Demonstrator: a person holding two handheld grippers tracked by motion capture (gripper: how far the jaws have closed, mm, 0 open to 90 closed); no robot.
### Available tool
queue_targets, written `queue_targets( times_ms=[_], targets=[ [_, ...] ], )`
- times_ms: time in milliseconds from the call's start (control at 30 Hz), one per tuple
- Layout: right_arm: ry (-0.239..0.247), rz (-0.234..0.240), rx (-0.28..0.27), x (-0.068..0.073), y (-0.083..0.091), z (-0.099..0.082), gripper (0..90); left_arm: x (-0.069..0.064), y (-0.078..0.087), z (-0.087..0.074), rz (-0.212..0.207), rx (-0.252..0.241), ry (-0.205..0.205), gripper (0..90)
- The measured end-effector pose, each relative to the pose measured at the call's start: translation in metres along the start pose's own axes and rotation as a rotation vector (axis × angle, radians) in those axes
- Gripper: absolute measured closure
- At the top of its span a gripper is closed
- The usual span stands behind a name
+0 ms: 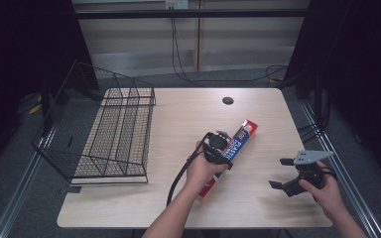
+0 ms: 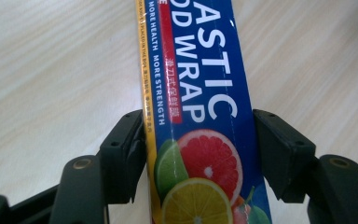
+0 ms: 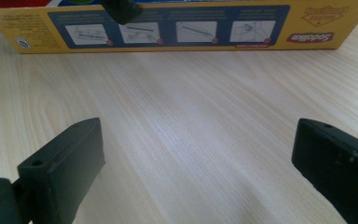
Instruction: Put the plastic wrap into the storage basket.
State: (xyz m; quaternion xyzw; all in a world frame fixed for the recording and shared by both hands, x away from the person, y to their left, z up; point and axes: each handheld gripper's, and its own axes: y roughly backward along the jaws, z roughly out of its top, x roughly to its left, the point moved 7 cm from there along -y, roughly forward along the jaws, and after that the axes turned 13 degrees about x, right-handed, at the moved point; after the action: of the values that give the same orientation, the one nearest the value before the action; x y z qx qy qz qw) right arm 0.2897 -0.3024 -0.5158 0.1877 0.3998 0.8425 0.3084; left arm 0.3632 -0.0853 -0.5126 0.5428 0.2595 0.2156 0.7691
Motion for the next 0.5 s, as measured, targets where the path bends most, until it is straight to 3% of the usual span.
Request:
queue_targets(
  times_ms=[233,500],
  targets=[
    [0.001,0.006,-0.006,0.0,-0.001,0.001,2.2,0.001,0.009,-0.025,0.004,0.019,-0.005,38.8],
    [0.001,0.005,-0.003,0.002,-0.001,0.002,2.2,0.004,0.007,-0.017,-0.023,0.0,0.035,34.6]
  ],
)
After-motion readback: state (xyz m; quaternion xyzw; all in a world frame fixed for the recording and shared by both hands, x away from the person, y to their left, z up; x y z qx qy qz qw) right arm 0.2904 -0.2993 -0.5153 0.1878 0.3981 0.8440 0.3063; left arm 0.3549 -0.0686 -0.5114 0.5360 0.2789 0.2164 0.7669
